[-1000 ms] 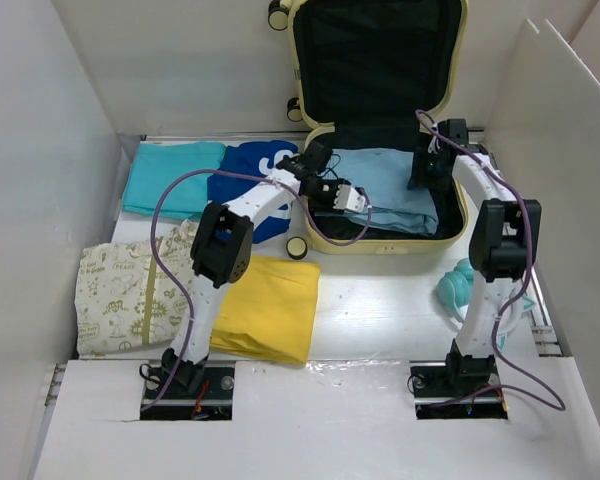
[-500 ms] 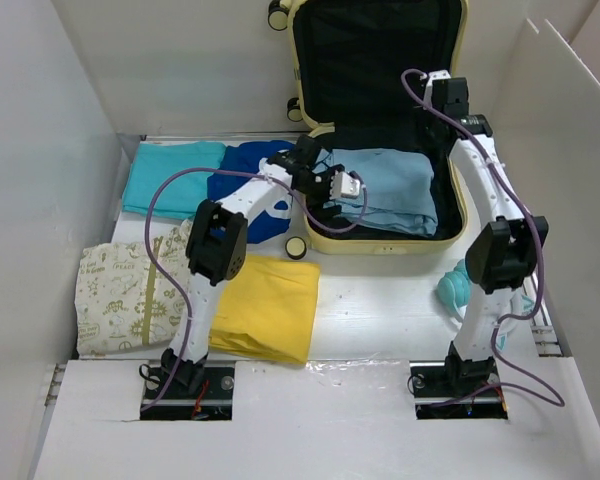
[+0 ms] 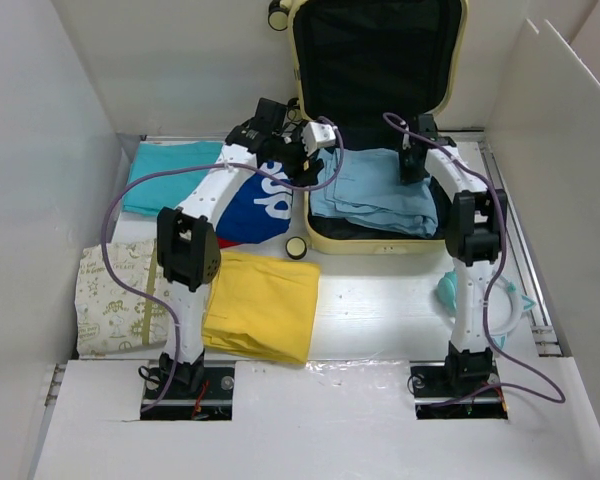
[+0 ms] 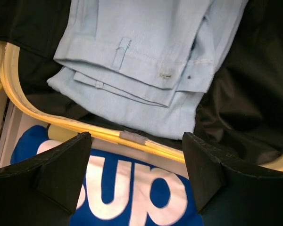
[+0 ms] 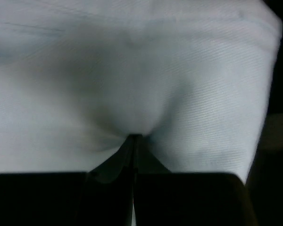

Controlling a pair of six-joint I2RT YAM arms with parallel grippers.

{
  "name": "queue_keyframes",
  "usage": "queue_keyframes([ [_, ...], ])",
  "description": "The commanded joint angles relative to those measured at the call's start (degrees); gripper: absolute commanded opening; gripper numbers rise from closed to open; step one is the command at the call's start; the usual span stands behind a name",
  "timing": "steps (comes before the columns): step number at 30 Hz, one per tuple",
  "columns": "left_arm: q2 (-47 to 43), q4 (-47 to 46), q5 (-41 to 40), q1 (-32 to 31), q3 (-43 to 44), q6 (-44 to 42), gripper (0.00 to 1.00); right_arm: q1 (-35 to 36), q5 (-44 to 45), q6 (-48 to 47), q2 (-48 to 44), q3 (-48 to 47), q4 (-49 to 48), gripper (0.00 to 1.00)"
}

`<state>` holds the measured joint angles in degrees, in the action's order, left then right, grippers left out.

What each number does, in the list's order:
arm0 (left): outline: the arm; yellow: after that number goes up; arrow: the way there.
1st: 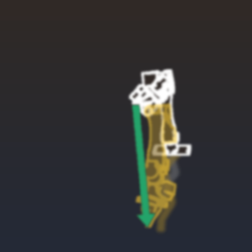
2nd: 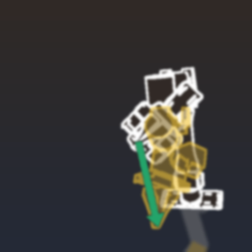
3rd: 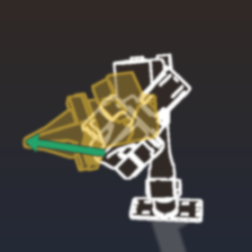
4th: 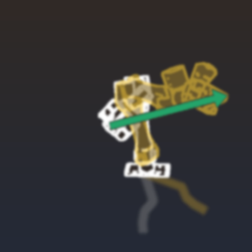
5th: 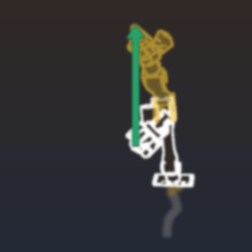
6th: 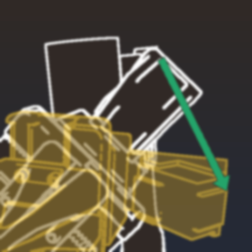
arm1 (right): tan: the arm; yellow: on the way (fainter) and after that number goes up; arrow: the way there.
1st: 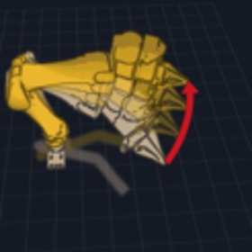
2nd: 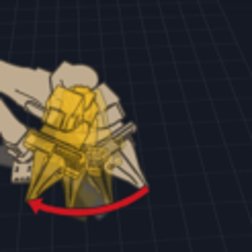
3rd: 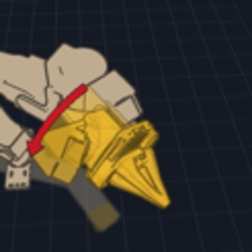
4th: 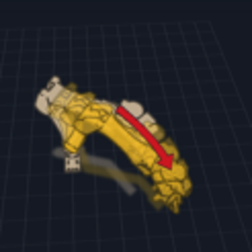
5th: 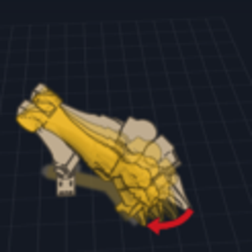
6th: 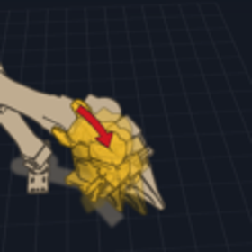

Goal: Pack the luggage

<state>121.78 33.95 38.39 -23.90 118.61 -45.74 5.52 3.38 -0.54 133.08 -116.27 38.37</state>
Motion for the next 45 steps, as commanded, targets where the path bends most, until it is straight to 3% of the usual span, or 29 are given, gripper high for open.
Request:
queue_keyframes([
  [1,-6.1,2.5,-1.5,-0.7,-3.6,3.2,0.74,0.5,-2.9,1.6,2.0,-3.6,-0.6,0.0],
  [9,-10.1,3.0,-2.5,-0.2,-6.4,7.8,0.74,1.7,0.3,-3.0,-5.3,-2.9,-2.8,0.0],
  [11,-10.7,3.0,-2.5,0.5,-6.9,8.9,0.74,1.1,2.4,-3.0,-9.8,-0.2,-2.8,0.06],
  [17,-15.3,-1.1,-7.2,5.6,-12.6,13.7,0.71,0.5,9.5,-1.4,-18.3,9.9,-2.9,0.06],
  [21,-20.0,0.1,-12.0,6.2,-17.6,8.9,0.71,-0.8,4.2,-0.9,-15.2,12.5,-3.6,0.03],
  [24,-24.8,0.8,-14.0,6.2,-23.3,6.7,0.71,-1.4,-2.1,-1.4,-8.1,9.1,-3.6,0.01],
  [28,-29.8,-1.7,-16.8,8.3,-29.6,6.7,0.71,-1.4,-0.7,-0.8,-5.9,6.4,-2.5,0.0],
  [31,-32.9,-4.2,-24.3,10.9,-33.3,7.2,0.73,-0.8,5.0,-0.3,-7.4,5.0,-1.2,0.0],
  [34,-34.0,-4.2,-30.6,13.1,-33.8,9.1,0.73,0.7,10.1,-1.0,-9.1,1.8,0.0,0.07],
  [40,-36.2,-1.0,-38.8,14.0,-33.8,14.4,0.73,4.6,19.6,-3.5,-16.3,-3.6,4.1,0.41],
  [42,-38.8,-1.6,-38.8,14.0,-35.5,15.3,0.73,6.1,20.2,-3.5,-19.2,-2.7,4.1,0.49],
  [45,-42.7,-2.9,-39.4,14.6,-37.7,19.7,0.74,9.9,14.2,-3.5,-26.1,1.2,4.1,0.6],
])
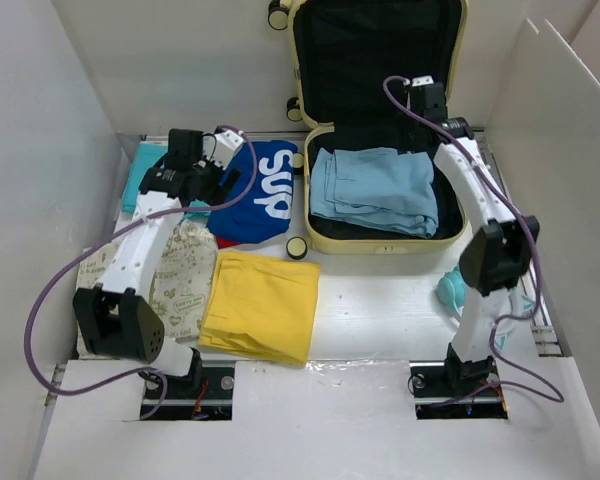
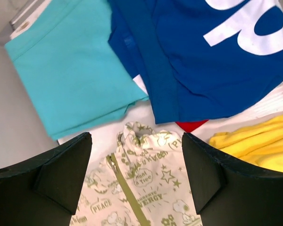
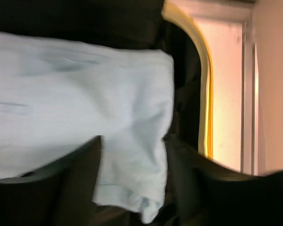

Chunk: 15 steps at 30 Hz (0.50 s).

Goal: Pack the luggage

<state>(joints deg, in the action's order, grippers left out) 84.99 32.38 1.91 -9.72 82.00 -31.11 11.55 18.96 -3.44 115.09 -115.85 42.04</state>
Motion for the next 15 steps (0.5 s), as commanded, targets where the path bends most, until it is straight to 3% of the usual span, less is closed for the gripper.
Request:
queue_keyframes([
  [1,-6.5,-1.4,-3.0,0.4,-1.1,6.6,0.74,5.5,-3.0,-0.6,-12.3,5.1,0.4,0.68],
  [4,-9.2,-1.9,-3.6,1.1,-3.4,12.0,0.74,13.3,-4.5,1.1,-18.8,15.8,0.4,0.82],
  [7,-12.5,-3.0,-2.4,1.1,-6.6,16.5,0.74,18.8,-10.8,8.5,-27.1,24.4,-0.8,0.87],
  [9,-14.1,-4.4,-1.8,1.1,-8.2,18.2,0.74,21.5,-15.2,16.2,-33.5,34.4,-3.8,1.0],
  [12,-17.3,-5.1,1.2,2.3,-11.3,18.7,0.74,29.5,-18.5,26.1,-39.8,46.3,-11.4,1.0],
  [15,-19.2,-5.8,1.9,2.9,-12.7,18.7,0.74,35.5,-19.3,34.0,-40.6,54.4,-15.7,1.0],
])
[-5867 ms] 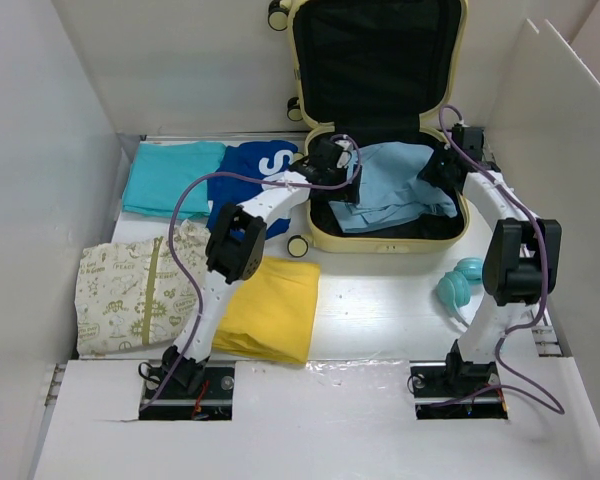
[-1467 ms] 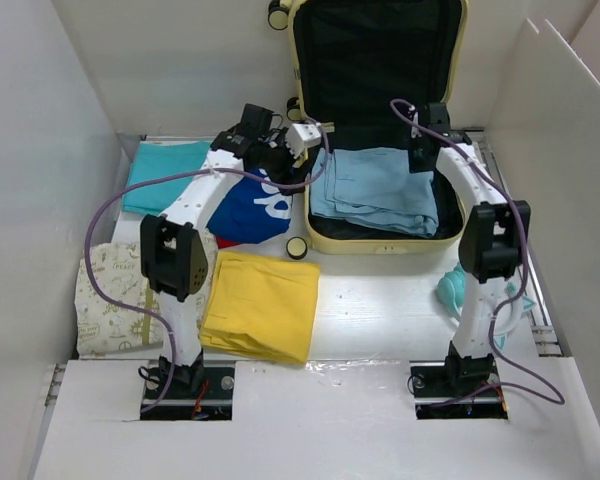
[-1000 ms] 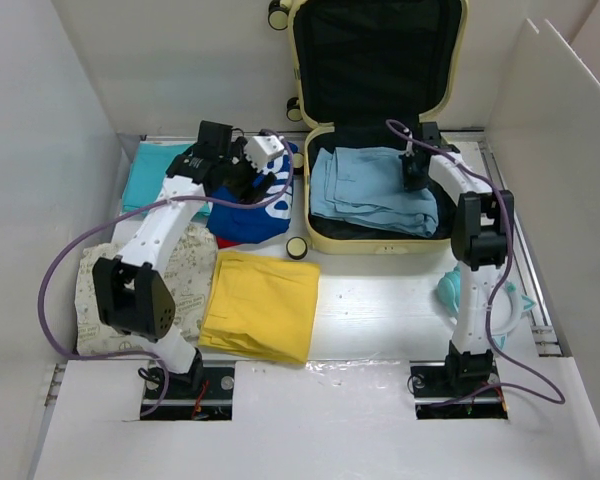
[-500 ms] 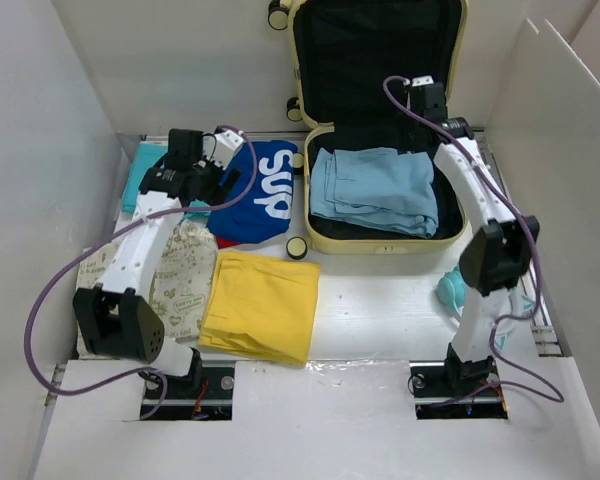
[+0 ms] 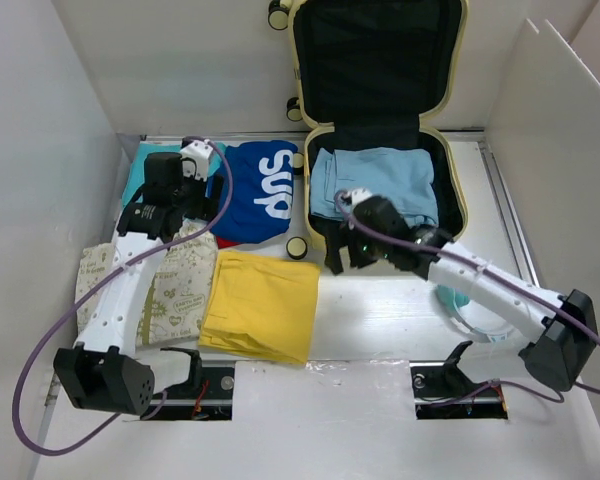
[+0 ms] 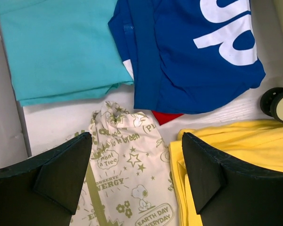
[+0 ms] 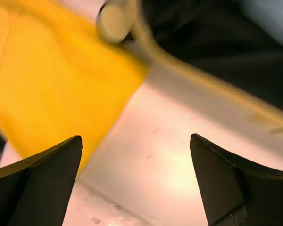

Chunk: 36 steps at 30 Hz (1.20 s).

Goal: Pack the luggage

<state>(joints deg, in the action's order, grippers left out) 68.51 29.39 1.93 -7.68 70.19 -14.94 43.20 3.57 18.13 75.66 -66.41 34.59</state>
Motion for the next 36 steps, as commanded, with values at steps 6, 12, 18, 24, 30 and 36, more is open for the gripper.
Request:
queue_keyframes([
  [6,-6.5,-2.8,5.8,2.0,-2.6,3.1,0.74,7.5,-9.1,24.4,0.8,18.5,-23.5,1.0],
  [12,-10.0,-2.2,10.6,4.0,-3.9,3.1,0.74,8.7,-8.0,29.7,6.2,22.6,-30.9,1.0],
  [18,-10.5,-2.2,11.2,4.5,-3.9,3.6,0.74,10.4,-11.7,35.6,12.0,26.6,-39.6,1.0],
  [24,-10.5,-2.2,11.7,4.5,-3.9,3.6,0.74,13.3,-11.1,38.6,15.4,27.8,-42.7,1.0],
  [30,-10.5,-2.2,12.3,4.5,-3.9,3.6,0.74,13.8,-11.7,44.8,18.5,33.6,-50.7,0.88],
  [36,-8.8,-2.2,14.0,4.5,-3.9,3.6,0.74,13.8,-10.7,46.7,22.8,40.1,-65.8,0.58],
])
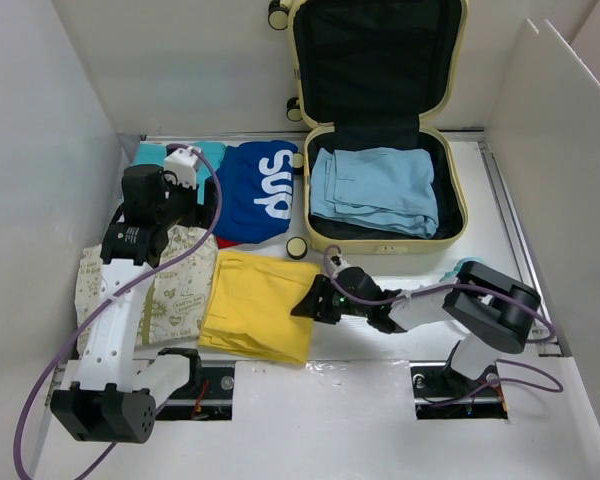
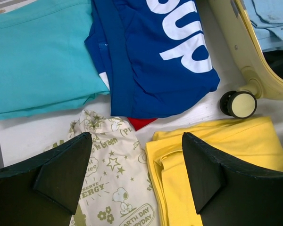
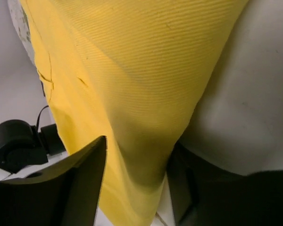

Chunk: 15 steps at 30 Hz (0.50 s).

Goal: Pack the luggage

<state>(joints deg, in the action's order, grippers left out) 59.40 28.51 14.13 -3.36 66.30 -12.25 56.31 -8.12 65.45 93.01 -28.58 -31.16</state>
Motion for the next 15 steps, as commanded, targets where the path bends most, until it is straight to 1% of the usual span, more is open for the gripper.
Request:
queue_keyframes([
  [1,1.0,-1.4,1.8,0.2,0.0,0.9,0.74,0.7,-0.6,-2.0,6.5,1.2,0.0,0.54],
  [2,1.0,-1.4,1.8,0.2,0.0,0.9,0.74,0.7,-0.6,-2.5,7.5,-0.5,-0.7,0.46],
  [3,1.0,-1.9,1.8,0.2,0.0,0.9,0.74,1.2,-1.1,-2.5,9.1,-0.5,-1.3,0.46],
  [4,1.5,-1.9,1.3,0.2,0.0,0.9,0.74,1.3,-1.1,-2.5,9.6,-1.1,-1.8,0.49],
  [5,1.5,-1.9,1.3,0.2,0.0,0.9,0.74,1.3,-0.2,-1.6,9.6,-1.1,-2.8,0.54],
  [6,1.5,-1.9,1.3,0.2,0.0,0.9,0.74,1.3,0.3,0.0,10.2,-0.1,-3.4,0.62],
  [8,1.5,-1.9,1.3,0.2,-0.6,0.9,0.74,1.3,2.0,1.3,10.2,1.2,-3.9,0.61],
  [10,1.5,-1.9,1.8,0.2,-0.6,0.9,0.74,1.3,2.6,1.3,10.2,1.7,-3.9,0.47],
  [11,1.5,-1.9,1.8,0.2,-1.1,0.9,0.74,1.3,3.1,1.3,10.2,2.2,-3.9,0.38],
  [12,1.5,-1.9,1.8,0.2,-1.1,0.9,0.74,1.3,3.1,1.3,10.2,2.2,-3.9,0.16],
  [13,1.5,-2.4,1.8,0.2,-1.1,0.9,0.74,1.3,3.1,1.3,10.2,2.2,-3.9,0.04],
  [14,1.5,-2.4,1.8,0.2,-1.1,0.9,0.74,1.3,3.1,0.2,10.7,2.2,-3.9,0.0],
  [15,1.5,-2.4,1.8,0.2,-1.1,0.4,0.74,1.3,2.6,-1.0,10.7,1.4,-3.9,0.0],
])
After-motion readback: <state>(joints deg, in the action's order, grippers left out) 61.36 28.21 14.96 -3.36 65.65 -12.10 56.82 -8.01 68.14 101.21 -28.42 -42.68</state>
